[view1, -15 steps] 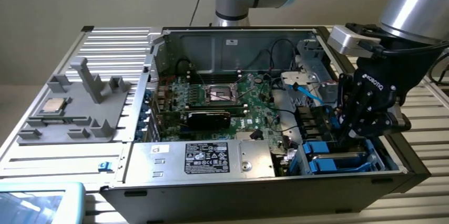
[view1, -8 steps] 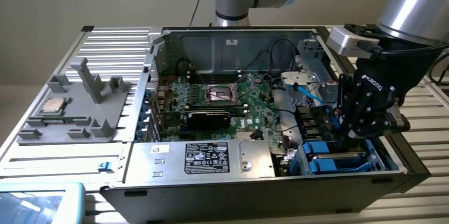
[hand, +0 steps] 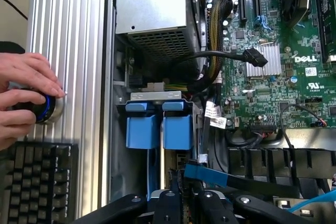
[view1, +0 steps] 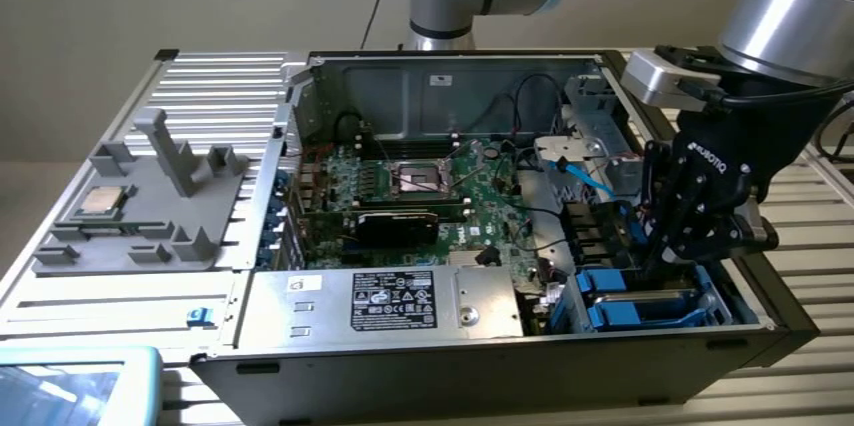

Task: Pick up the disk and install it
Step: 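Insert the first disk wire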

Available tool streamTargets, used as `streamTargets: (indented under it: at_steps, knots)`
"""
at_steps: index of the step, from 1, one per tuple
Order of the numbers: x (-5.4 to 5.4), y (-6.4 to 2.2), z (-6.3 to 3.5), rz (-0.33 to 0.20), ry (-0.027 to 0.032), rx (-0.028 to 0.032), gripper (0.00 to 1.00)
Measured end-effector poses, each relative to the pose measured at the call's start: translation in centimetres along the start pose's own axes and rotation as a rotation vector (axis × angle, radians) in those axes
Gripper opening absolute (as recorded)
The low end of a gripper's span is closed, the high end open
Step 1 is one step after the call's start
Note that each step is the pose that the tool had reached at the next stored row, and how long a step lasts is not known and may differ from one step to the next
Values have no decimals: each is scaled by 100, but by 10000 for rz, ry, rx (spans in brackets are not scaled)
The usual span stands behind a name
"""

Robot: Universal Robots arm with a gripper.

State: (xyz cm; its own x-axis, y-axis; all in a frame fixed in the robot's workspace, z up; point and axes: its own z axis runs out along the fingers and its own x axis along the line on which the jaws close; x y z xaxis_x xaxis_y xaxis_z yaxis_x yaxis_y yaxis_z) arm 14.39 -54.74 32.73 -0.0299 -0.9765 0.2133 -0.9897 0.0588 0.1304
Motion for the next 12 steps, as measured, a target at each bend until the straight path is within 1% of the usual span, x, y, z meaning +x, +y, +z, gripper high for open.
streamTargets:
  at_steps: [12]
  knots:
    - [-1, -21, -2, 182, -23, -41, 17]
